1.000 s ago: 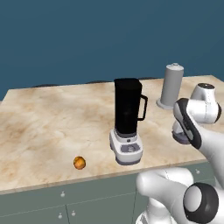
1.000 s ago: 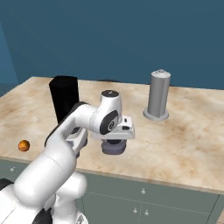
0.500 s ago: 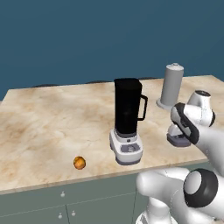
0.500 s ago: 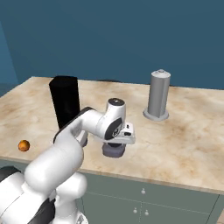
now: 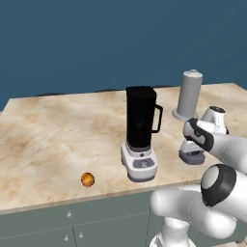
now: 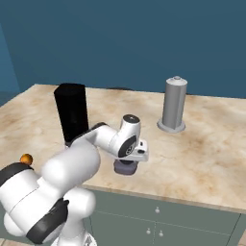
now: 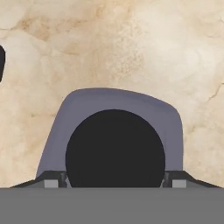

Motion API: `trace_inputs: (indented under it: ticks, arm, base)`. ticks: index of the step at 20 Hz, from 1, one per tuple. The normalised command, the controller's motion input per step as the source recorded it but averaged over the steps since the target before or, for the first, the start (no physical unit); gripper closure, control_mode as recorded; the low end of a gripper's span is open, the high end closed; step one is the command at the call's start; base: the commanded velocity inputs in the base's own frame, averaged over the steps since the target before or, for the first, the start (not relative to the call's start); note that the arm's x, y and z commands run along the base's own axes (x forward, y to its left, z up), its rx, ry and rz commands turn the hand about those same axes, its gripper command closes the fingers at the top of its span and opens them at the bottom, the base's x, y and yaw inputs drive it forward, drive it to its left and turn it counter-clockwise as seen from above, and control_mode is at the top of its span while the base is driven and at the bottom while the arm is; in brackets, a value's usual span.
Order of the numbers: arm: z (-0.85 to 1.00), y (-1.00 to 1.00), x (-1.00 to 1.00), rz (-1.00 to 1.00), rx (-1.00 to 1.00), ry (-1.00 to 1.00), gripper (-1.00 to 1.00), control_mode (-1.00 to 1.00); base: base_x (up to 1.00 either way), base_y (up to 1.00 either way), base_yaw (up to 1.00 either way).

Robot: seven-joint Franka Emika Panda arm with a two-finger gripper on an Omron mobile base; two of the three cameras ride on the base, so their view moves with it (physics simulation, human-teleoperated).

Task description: Open the blender lid, put the peach in the blender, close the lid, and start the blender.

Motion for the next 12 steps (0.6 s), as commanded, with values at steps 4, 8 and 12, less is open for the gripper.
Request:
trace_inputs:
  ticks: [4, 8, 12]
  arm:
    - [-0.44, 0.06, 0.24, 0.00, 0.00, 0.04, 1.00, -1.00]
    - [-0.37, 0.00, 0.15, 0.00, 0.00, 0.05, 1.00, -1.00]
    - [-0.26, 0.00, 0.09, 0.00, 0.00, 0.03, 1.00, -1.00]
  base:
    - [0.00, 0.00, 0.00]
    - [0.00, 0.00, 0.00]
    - [0.00, 0.00, 0.00]
